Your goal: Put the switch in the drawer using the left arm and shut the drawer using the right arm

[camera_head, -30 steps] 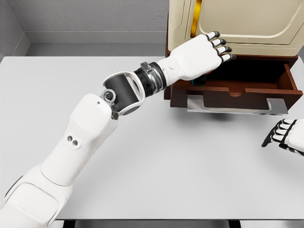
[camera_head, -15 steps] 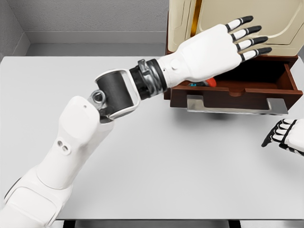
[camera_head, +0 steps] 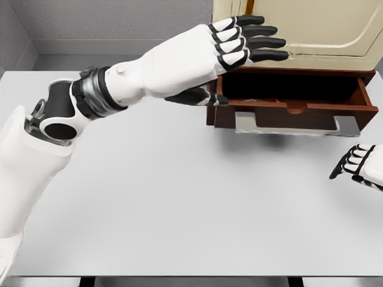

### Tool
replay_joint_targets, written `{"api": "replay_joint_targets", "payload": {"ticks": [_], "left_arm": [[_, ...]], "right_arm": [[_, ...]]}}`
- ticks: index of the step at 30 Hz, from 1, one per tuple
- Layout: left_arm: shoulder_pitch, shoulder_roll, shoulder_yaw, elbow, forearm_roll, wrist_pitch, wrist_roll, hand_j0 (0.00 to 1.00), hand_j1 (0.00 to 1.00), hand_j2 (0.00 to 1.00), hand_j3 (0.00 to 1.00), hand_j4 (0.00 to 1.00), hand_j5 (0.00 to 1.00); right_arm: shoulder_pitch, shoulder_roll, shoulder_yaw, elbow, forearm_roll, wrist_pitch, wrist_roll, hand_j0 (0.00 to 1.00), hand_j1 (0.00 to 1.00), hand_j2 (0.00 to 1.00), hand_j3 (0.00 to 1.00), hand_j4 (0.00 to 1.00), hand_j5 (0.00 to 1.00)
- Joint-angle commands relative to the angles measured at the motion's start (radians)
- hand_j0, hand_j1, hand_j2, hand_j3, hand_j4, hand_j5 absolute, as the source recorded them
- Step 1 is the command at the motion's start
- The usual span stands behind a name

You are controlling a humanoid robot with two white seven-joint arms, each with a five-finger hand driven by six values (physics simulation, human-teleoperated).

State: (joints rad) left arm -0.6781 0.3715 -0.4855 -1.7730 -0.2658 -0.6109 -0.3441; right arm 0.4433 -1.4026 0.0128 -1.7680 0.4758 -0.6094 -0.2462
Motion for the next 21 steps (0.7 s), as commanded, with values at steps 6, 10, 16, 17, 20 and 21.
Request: {"api": "replay_joint_targets", "payload": {"ticks": [6,10,16,17,20,21], "left_arm": [[0.106,0.368,0.004,0.001,0.448,0.000,-0.001,1.00,1.00,1.00,1.00,1.00,1.00],[0.225,0.469,0.007,0.004,0.484,0.000,-0.004,1.00,1.00,1.00,1.00,1.00,1.00],[0.439,0.489,0.102,0.078,0.493,0.000,-0.007,1.00,1.00,1.00,1.00,1.00,1.00],[0.456,0.487,0.110,0.105,0.494,0.000,-0.006,1.00,1.00,1.00,1.00,1.00,1.00],[0.488,0.477,0.125,0.178,0.507,0.000,-0.006,1.00,1.00,1.00,1.00,1.00,1.00],[0.508,0.475,0.139,0.197,0.513,0.000,-0.007,1.00,1.00,1.00,1.00,1.00,1.00]], "right_arm": [[0.000,-0.001,-0.001,-0.001,-0.012,-0.001,-0.007,0.60,0.60,0.60,0.60,0.60,0.60],[-0.009,0.002,0.001,-0.001,-0.014,-0.001,0.001,0.60,0.60,0.60,0.60,0.60,0.60],[-0.046,0.028,0.001,-0.001,-0.014,-0.001,0.005,0.59,0.59,0.59,0.59,0.59,0.59],[-0.054,0.033,0.001,-0.001,-0.014,-0.001,0.005,0.59,0.59,0.59,0.59,0.59,0.59],[-0.064,0.042,0.001,-0.001,-0.014,-0.001,0.004,0.59,0.59,0.59,0.59,0.59,0.59],[-0.067,0.043,0.001,-0.001,-0.014,-0.001,0.004,0.60,0.60,0.60,0.60,0.60,0.60]]}}
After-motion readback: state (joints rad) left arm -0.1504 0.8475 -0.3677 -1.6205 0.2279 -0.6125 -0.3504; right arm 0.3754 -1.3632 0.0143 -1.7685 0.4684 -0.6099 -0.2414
